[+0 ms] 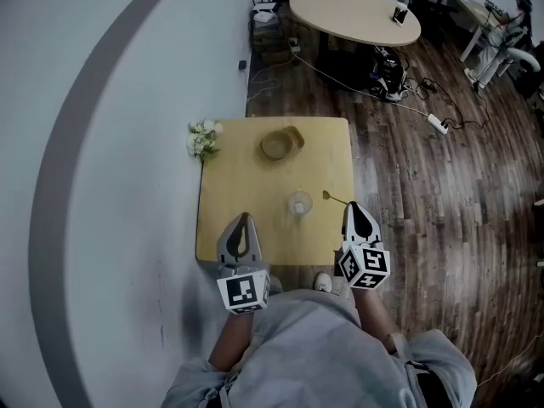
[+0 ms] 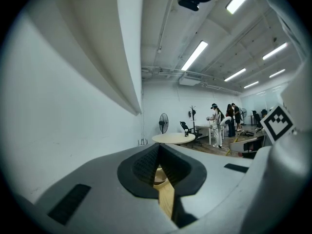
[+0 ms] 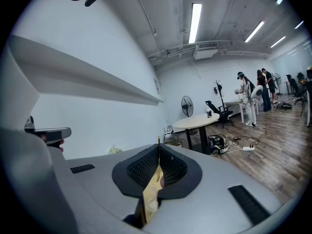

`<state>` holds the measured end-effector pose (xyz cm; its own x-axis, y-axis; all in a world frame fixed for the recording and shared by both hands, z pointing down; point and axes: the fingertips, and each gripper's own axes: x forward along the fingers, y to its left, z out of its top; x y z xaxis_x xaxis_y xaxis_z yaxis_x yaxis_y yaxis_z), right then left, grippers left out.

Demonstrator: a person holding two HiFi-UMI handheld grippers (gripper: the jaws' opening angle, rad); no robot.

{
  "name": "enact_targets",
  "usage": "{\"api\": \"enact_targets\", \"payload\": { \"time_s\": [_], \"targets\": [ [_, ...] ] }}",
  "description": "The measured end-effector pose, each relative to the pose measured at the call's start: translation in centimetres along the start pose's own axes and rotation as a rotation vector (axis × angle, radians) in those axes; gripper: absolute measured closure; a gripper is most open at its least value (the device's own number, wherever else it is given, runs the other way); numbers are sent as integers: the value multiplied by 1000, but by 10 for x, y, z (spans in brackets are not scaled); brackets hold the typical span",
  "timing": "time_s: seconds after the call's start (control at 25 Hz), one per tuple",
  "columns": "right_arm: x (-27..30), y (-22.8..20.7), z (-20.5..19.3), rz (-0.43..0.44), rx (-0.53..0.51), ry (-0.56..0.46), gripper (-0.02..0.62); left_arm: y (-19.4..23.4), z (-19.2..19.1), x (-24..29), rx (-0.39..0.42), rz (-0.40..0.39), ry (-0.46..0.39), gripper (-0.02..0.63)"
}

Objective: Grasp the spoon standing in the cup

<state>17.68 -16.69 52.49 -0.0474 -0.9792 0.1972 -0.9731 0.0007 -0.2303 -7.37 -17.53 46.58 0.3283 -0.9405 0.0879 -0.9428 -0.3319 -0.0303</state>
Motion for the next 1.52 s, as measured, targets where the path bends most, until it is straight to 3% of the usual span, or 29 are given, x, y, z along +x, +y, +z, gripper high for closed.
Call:
{"api": "enact_targets", "payload": {
  "time_s": [0.6, 1.52],
  "targets": [
    [-31, -27, 47, -86, -80, -101, 592, -20, 13, 21, 25, -59, -29, 604],
    [-27, -13, 54, -64, -156, -115, 594, -15, 13, 21, 1, -56, -26, 604]
  ]
}}
